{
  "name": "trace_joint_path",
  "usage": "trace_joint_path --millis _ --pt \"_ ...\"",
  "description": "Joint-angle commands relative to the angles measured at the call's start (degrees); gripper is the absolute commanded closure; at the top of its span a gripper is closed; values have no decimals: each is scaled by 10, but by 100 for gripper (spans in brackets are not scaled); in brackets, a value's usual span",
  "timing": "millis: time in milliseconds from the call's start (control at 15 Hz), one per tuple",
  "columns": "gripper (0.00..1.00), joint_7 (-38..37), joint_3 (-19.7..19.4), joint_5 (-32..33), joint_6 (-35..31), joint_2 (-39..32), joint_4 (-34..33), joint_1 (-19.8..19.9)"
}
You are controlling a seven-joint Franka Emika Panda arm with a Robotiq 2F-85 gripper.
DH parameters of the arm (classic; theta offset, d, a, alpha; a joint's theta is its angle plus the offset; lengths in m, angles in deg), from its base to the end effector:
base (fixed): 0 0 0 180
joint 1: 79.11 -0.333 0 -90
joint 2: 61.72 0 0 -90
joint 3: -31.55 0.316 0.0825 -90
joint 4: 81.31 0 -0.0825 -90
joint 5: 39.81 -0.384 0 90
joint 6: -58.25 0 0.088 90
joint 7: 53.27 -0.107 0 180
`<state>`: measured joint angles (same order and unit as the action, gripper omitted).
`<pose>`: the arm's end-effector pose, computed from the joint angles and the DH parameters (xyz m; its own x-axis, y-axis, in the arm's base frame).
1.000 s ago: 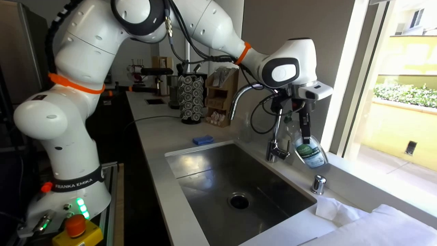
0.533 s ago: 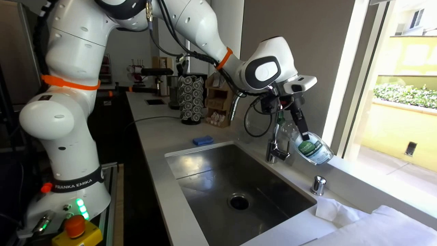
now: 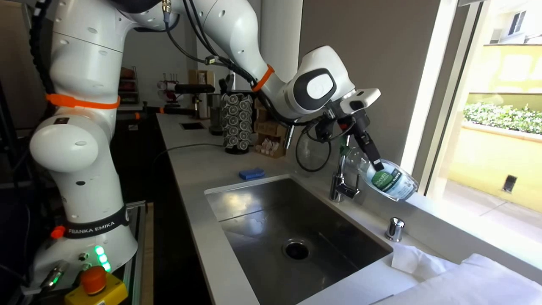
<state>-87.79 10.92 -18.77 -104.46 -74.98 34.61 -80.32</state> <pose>0.6057 -0.1813 0.4070 0.6678 -0.4387 0.6014 -0.5605 -0.8279 0.0185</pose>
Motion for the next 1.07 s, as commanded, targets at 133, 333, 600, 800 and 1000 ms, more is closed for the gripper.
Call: trace_joint_path --millis 133,333,600,800,1000 --pt "73 -16 -13 27 -3 -2 0 -10" --pt "73 -42 -34 78 -10 -4 3 -24" --pt "73 -90 -63 158 -20 -1 5 -44" --pt "73 -125 -76 207 -24 0 5 -56" --pt "73 -166 -92 265 -44 2 5 -70"
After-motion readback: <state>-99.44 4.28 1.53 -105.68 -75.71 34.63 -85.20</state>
